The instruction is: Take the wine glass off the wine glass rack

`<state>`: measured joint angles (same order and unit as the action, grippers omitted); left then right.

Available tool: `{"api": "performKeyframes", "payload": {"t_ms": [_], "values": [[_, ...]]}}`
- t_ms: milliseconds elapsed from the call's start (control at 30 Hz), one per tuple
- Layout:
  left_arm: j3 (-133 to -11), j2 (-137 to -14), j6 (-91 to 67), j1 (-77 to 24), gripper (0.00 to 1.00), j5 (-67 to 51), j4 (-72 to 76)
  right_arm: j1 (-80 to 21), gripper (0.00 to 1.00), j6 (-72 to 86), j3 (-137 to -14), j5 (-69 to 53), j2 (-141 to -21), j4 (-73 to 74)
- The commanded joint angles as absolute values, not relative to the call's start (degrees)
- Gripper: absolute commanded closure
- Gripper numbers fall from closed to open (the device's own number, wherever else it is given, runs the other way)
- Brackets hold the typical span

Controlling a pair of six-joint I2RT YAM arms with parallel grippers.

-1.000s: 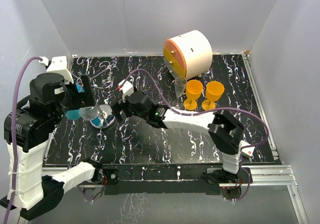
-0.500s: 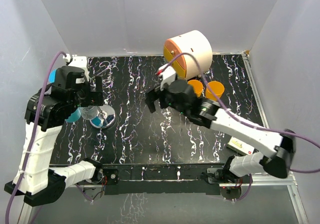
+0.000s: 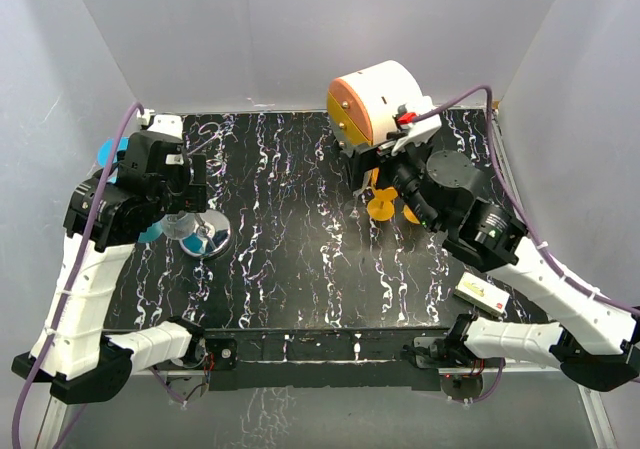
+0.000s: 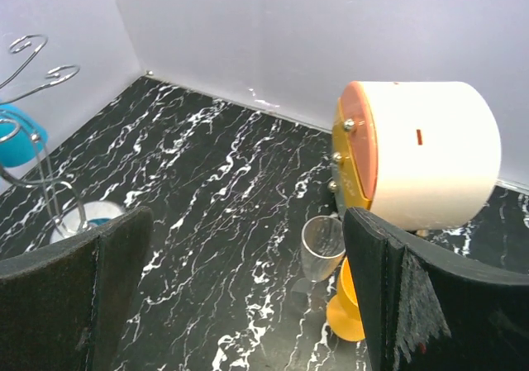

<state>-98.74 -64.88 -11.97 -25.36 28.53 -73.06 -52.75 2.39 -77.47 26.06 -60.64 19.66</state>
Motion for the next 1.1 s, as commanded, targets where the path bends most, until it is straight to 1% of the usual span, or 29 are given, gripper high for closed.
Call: {"api": "performKeyframes", "payload": {"t_ms": [0, 267, 367, 467, 533, 567, 633, 733, 833, 967, 1067], "values": [[-98.1, -64.2, -11.4, -25.8, 0.13, 30.8, -74.7, -52.7, 0.02, -0.8, -78.7, 31.0, -57.9, 17.7], [-98.2, -64.0, -11.4, -25.8, 0.28, 31.6, -74.8, -52.7, 0.02, -2.1, -77.6, 32.1, -54.2, 14.8], [-99.1, -64.1, -11.5, -25.9, 0.33, 31.3, -74.8, -52.7, 0.01, -1.8, -77.2, 31.2, -54.1, 14.4], [-99.6, -64.0, -11.5, -25.9, 0.36, 30.9, -74.7, -52.7, 0.01, -1.4, -76.9, 31.2, -54.5, 14.6], [-99.7, -64.0, -11.5, -25.9, 0.41, 30.8, -74.8, -52.7, 0.02, -1.2, -76.7, 31.0, -54.6, 14.6], [-99.9, -64.0, -11.5, -25.9, 0.41, 30.8, -74.7, -52.7, 0.02, -1.1, -76.5, 30.9, -54.6, 14.6], [-100.1, -63.9, -11.5, -25.9, 0.38, 30.8, -74.8, -52.7, 0.01, -1.0, -76.4, 30.8, -54.6, 14.5], [-100.6, -64.1, -11.7, -25.9, 0.36, 30.8, -74.9, -52.7, 0.01, -0.9, -76.4, 30.6, -54.7, 14.5], [-101.6, -64.3, -11.9, -25.9, 0.25, 31.1, -74.9, -52.7, 0.02, -0.9, -76.4, 30.4, -54.9, 14.4], [-103.4, -64.4, -12.2, -26.0, 0.22, 30.2, -74.8, -52.7, 0.02, -0.8, -75.9, 30.3, -55.2, 14.3], [-104.1, -64.4, -12.2, -26.0, 0.23, 29.3, -74.7, -52.7, 0.02, -0.8, -75.6, 30.2, -55.4, 14.2]]}}
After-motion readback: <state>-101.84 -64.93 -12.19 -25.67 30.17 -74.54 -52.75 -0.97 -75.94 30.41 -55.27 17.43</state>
